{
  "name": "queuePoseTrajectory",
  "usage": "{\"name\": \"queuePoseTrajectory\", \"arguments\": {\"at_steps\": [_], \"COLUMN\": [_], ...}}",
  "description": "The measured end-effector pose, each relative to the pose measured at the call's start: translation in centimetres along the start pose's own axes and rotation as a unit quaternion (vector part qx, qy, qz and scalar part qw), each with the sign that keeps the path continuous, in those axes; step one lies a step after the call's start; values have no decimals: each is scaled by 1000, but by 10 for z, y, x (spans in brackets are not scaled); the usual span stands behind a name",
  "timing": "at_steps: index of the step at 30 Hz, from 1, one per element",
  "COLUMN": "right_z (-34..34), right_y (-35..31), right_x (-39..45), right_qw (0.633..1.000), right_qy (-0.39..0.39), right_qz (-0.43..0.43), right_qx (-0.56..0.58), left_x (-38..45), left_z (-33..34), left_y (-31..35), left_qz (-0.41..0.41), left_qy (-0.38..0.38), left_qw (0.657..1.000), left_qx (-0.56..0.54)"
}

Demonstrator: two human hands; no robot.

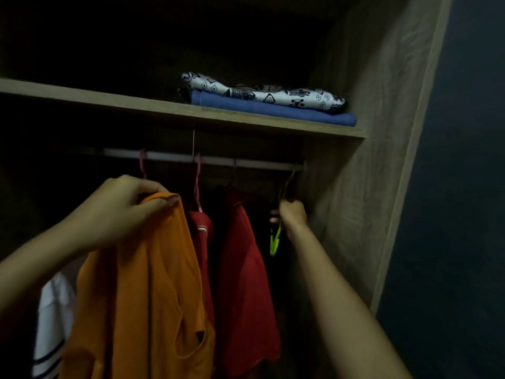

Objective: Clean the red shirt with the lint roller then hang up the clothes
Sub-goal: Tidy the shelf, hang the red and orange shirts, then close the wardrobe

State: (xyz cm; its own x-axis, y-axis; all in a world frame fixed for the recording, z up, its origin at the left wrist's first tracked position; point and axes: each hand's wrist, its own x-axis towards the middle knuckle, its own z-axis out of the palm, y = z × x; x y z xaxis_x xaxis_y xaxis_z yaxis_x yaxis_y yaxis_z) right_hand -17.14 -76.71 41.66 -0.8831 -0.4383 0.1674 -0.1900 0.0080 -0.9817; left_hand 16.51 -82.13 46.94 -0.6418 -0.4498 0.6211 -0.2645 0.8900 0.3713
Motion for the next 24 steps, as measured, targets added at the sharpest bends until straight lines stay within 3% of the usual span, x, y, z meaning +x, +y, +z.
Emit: {"name": "queuePoseTrajectory", "arguments": {"at_steps": [4, 8, 13, 17, 24], "right_z": [7, 11, 13, 12, 11], "right_y": [-7, -18, -36, -41, -35], "right_x": [15, 16, -10, -49, -117], "right_qw": [993, 985, 998, 996, 976], "right_qy": [-45, -43, 3, -33, -102], "right_qz": [35, 42, -30, -85, -133], "right_qx": [106, 165, 55, -14, 143], "left_x": [-3, -4, -9, -13, -30], "left_z": [-2, -2, -3, -5, -11], "left_y": [-5, -6, -1, 1, -1], "left_qz": [-8, -26, -26, -14, -21], "left_qy": [1, 2, -3, -12, -14], "left_qw": [1000, 1000, 999, 1000, 1000], "left_qx": [-4, -11, -18, -19, -9]}}
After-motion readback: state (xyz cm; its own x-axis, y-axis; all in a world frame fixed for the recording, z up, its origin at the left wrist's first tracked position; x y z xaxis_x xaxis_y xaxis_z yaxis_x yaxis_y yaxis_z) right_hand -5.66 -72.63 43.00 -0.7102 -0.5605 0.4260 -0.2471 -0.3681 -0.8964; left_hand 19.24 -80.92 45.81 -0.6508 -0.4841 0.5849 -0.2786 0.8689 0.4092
